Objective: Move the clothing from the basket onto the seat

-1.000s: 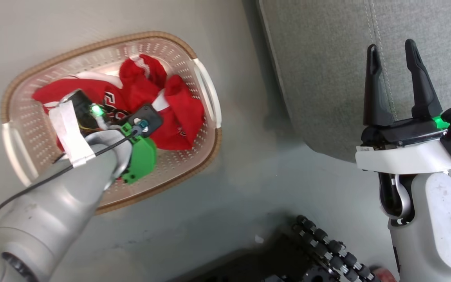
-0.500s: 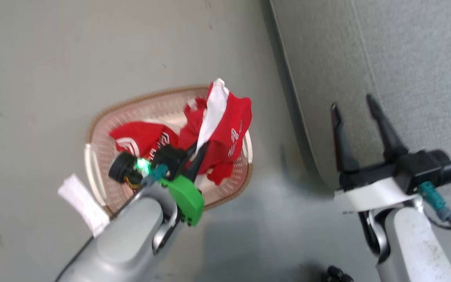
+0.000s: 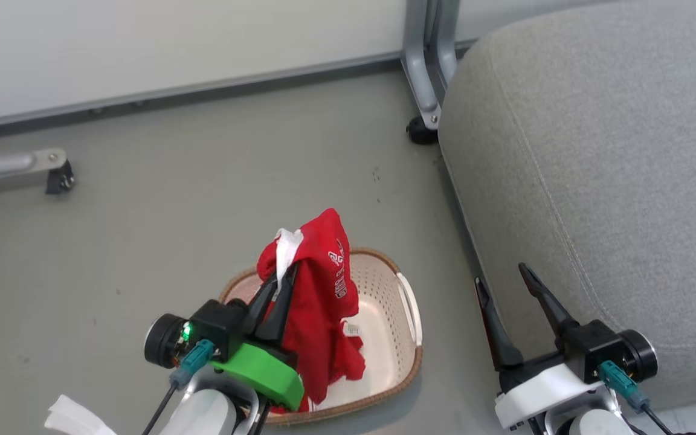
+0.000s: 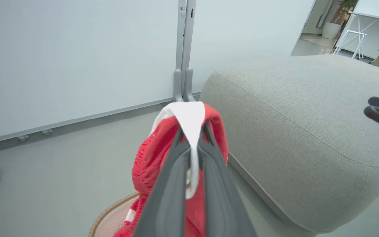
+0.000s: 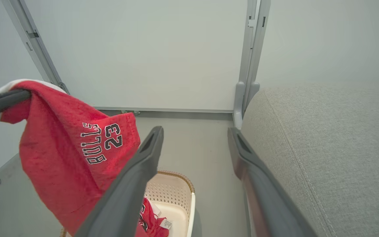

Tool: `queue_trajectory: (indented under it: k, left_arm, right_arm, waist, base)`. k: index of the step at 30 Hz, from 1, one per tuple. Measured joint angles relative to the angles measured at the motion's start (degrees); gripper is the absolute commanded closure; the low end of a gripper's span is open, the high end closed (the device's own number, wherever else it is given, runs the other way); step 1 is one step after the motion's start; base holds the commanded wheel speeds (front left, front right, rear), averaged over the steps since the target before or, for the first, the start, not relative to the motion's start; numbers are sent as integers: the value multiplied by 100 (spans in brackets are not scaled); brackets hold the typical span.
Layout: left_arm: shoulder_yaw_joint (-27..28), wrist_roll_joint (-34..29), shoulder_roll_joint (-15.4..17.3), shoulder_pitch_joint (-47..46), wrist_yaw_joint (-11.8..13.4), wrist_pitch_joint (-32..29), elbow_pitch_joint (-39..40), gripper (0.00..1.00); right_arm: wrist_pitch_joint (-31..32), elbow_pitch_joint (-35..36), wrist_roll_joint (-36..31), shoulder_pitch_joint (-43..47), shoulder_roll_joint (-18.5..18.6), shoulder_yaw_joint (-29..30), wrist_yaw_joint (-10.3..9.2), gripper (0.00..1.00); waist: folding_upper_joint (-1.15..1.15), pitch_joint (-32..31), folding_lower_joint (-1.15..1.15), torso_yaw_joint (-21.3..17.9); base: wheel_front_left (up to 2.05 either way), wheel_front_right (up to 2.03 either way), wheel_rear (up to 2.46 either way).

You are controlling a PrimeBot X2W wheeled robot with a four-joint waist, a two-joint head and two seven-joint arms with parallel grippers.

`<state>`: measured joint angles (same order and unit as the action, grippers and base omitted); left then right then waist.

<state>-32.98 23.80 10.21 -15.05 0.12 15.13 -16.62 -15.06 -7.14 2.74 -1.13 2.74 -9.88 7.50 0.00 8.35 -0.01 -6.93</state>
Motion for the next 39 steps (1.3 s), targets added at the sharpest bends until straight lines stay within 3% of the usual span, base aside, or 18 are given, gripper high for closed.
queue_trajectory:
  k: [10, 14, 21, 34, 35, 36, 39]
  left_arm:
    - [466, -383, -79, 383, -96, 0, 705, 100]
    - [461, -515, -92, 391, -162, 0, 953, 100]
    - [234, -564, -114, 351, -278, -103, 1330, 100]
    - [-403, -477, -209, 222, -516, -725, 2351, 100]
    - [-419, -477, -211, 220, -516, -755, 2393, 100]
    - [-427, -477, -209, 219, -516, -766, 2412, 100]
    - [-446, -477, -189, 219, -516, -799, 2410, 100]
  right_arm:
    - [0, -11, 131, 443, 4, -85, 0, 0]
    - [0, 76, 397, 482, 8, -419, 0, 0]
    - [0, 127, 651, 195, 359, -1773, 4, 0]
    - [0, -460, 664, -68, 544, -2002, 3, 2]
    - [0, -460, 662, -68, 542, -2000, 3, 56]
    - [0, -455, 667, -68, 544, -2016, 3, 100]
    - [0, -470, 745, -61, 595, -2169, 4, 100]
  waist:
    - [0, -975, 0, 314]
    - [0, -1171, 0, 449]
    - [0, -1328, 0, 623]
    - [0, -1347, 0, 810]
    - [0, -1340, 0, 814]
    - [0, -1333, 0, 817]
    - [0, -1311, 0, 817]
  base:
    - [0, 0, 0]
    - [0, 0, 0]
    - [0, 0, 0]
    - [0, 0, 0]
    - [0, 0, 0]
    - [0, 0, 0]
    - [0, 0, 0]
